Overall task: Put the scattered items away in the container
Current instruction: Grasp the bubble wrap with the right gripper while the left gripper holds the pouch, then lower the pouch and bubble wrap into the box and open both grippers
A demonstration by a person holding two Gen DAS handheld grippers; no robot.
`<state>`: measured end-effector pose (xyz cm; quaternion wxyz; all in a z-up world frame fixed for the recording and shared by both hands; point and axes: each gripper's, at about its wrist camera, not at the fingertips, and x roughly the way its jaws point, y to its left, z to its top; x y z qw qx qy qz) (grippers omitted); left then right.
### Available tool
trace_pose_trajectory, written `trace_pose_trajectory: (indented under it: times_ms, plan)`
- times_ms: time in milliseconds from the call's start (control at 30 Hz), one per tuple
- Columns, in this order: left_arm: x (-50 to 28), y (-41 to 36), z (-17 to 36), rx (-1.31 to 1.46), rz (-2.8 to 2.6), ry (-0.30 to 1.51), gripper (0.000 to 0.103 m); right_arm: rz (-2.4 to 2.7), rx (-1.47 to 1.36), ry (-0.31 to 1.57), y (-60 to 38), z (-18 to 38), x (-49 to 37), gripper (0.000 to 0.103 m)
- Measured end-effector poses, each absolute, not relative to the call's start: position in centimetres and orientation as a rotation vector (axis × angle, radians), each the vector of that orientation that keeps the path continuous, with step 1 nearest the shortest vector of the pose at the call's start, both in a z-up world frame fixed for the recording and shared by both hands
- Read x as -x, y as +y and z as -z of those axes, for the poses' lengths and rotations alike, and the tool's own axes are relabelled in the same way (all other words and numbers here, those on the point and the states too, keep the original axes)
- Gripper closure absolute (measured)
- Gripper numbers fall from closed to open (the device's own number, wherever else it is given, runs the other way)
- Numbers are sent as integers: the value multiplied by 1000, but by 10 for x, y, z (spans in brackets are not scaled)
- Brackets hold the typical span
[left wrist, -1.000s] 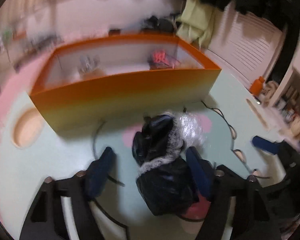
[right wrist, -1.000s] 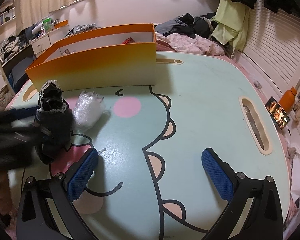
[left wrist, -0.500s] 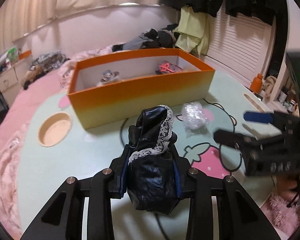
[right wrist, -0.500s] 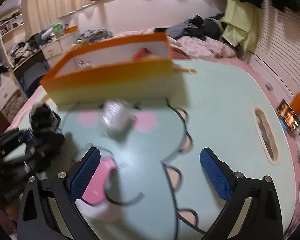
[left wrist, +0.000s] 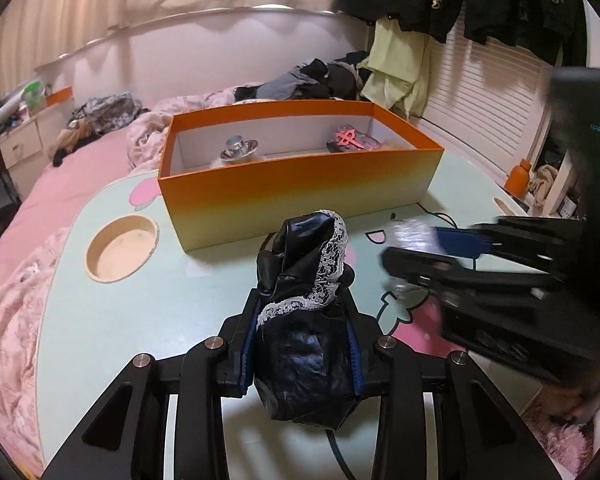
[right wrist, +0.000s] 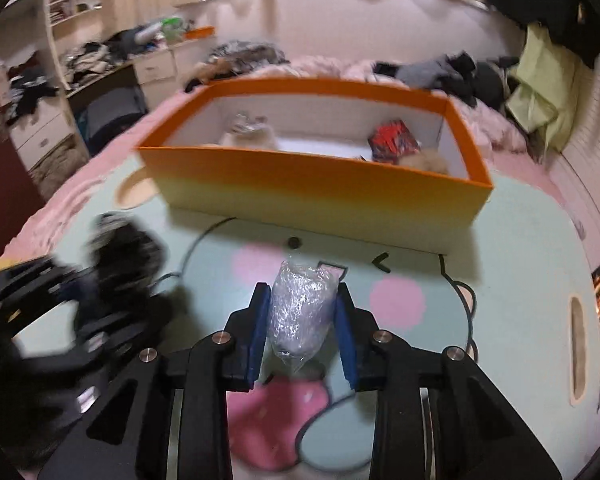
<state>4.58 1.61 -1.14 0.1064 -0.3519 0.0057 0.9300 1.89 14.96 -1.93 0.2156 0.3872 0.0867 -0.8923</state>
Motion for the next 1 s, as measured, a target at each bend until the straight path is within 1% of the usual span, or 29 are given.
trace_pose_trajectory:
  times_ms: [100,333,500,733,1000]
  plan:
    - [-45,19,14,1046,-2723,-4,69,2530,-1003,286,159,11,-42,70]
    - [-45,30,19,1067,-2687,6,69,2564,-1078,145,186,20,-48,70]
    - [-47,34,14,1058,-2687,12,69,2581,-1074,99,193,17,-45,70]
    - [-39,24,-16,977,-2732,-21,69,2602,-1019,54,198,-6,-35,70]
    - [-8,15,-72,857,-2781,-42,69,2610,-913,115,186,-44,-8,70]
